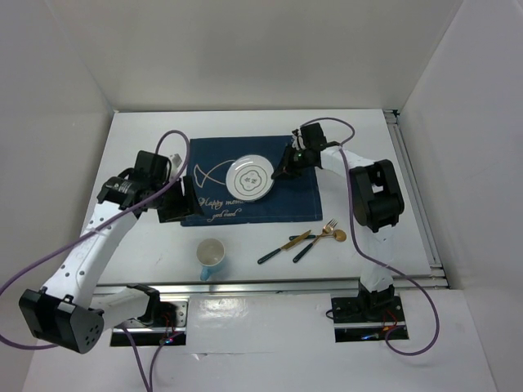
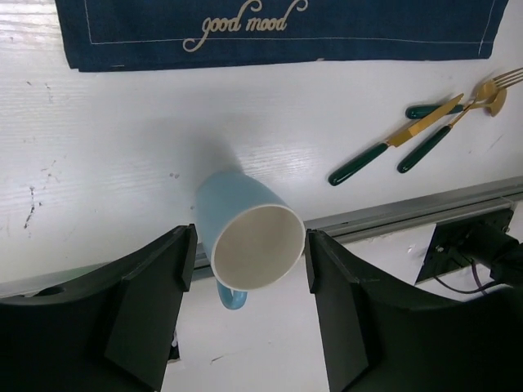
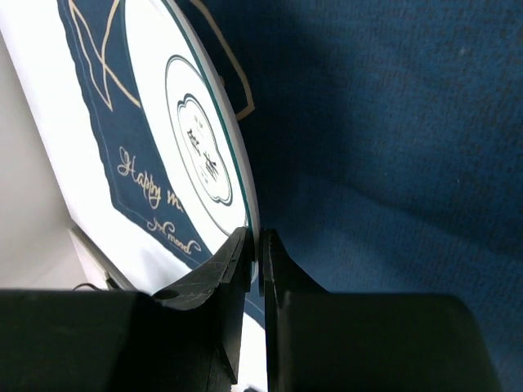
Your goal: Set the dinner table for one person
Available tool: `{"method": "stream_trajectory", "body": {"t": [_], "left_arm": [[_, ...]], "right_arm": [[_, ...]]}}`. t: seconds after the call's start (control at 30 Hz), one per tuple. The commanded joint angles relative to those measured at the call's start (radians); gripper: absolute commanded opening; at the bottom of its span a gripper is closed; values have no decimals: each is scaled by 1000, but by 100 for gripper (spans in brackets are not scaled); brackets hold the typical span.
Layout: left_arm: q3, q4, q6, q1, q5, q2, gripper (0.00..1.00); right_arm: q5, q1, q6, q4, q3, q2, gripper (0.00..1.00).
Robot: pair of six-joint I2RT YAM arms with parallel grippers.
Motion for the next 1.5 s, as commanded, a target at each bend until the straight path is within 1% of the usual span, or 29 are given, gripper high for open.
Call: {"method": "stream_trajectory", "body": {"t": [0.0, 0.03, 0.1, 0.13, 0.23, 0.27, 0.3, 0.37, 0.43, 0.5, 0.53, 0.57, 0.6, 0.63, 0.7, 0.73, 0.77, 0.83, 0.87, 0.9, 0.93, 1.0, 1.07, 1.17, 1.27, 1.33, 1.37, 1.4, 1.47], "left_arm": [[-15, 36, -27, -5, 27, -26, 72], [-15, 27, -27, -14, 27, -26, 72], [-24, 16, -27, -14, 36, -47, 72], [-35, 16, -27, -14, 36, -48, 72], [-3, -8, -4, -14, -32, -34, 74], [19, -19, -4, -14, -51, -20, 74], [69, -31, 7, -14, -81, -6, 74], [123, -54, 16, -14, -109, 30, 74], [206, -76, 16, -14, -163, 58, 74], [288, -90, 16, -3, -216, 107, 74], [316, -106, 7, 14, -227, 126, 74], [342, -123, 7, 37, -227, 144, 74], [368, -123, -2, 47, -243, 158, 74], [410, -139, -18, 63, -266, 184, 74], [438, -149, -38, 77, -290, 195, 74], [450, -149, -65, 86, -312, 195, 74], [450, -159, -82, 101, -333, 186, 74], [433, -144, -117, 113, -344, 158, 74], [418, -125, -128, 126, -353, 114, 74], [390, -107, -137, 126, -353, 92, 74], [390, -84, -137, 138, -353, 74, 75], [390, -71, -116, 164, -317, 51, 75], [402, -80, -107, 173, -280, 51, 75], [412, -93, -107, 173, -269, 78, 75], [399, -93, -98, 183, -260, 78, 75], [399, -93, -85, 183, -260, 78, 75], [399, -93, -85, 183, -260, 78, 75], [399, -93, -75, 183, -260, 78, 75], [390, -93, -74, 183, -260, 68, 75]], "right_arm": [[-3, -5, 23, 61, 43, 6, 0], [-3, -5, 23, 47, 57, 20, 13], [23, -5, 5, 22, 66, 20, 28], [40, -5, 5, 6, 66, 3, 50], [132, -5, -35, -33, 66, -48, 84], [159, -5, -46, -71, 66, -60, 96], [184, -5, -56, -88, 78, -74, 100], [245, -5, -85, -119, 78, -129, 100], [255, -5, -121, -140, 55, -181, 100], [299, 58, -150, -163, 3, -271, 100], [363, 90, -173, -182, -9, -299, 100], [385, 163, -182, -197, -23, -349, 100], [400, 200, -182, -223, -37, -374, 100], [400, 268, -194, -232, -66, -397, 100], [400, 334, -194, -252, -99, -459, 100], [409, 403, -182, -252, -109, -474, 100], [410, 438, -182, -261, -119, -497, 100], [434, 506, -182, -271, -120, -497, 100], [457, 568, -191, -271, -120, -497, 100], [475, 592, -191, -271, -120, -497, 100], [489, 618, -200, -280, -109, -482, 100], [503, 675, -201, -292, -86, -441, 100], [514, 730, -201, -292, -72, -396, 100], [525, 771, -201, -292, -49, -353, 100], [525, 811, -210, -292, -38, -322, 93], [525, 811, -210, -271, -38, -298, 89], [525, 811, -210, -271, -38, -298, 86], [525, 811, -210, -260, -38, -286, 81], [525, 822, -210, -240, -48, -275, 77]]}}
